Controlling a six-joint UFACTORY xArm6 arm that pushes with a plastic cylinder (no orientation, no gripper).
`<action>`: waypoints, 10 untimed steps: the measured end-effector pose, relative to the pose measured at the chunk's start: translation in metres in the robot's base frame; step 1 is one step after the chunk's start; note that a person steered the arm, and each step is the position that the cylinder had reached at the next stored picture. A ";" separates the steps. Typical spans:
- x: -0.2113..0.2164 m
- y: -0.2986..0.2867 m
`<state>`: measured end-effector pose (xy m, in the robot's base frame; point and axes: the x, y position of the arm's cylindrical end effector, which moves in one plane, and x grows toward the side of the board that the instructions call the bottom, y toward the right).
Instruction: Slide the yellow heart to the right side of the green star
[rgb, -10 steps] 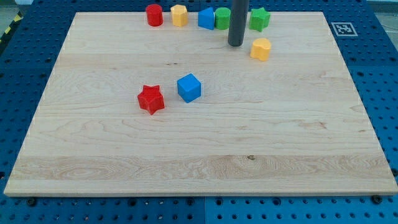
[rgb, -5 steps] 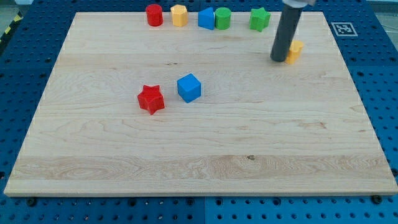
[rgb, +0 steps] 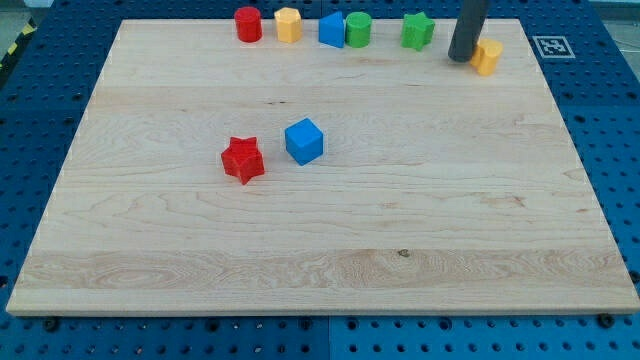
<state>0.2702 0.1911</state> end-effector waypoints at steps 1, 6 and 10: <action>0.028 0.000; -0.006 0.052; 0.092 0.049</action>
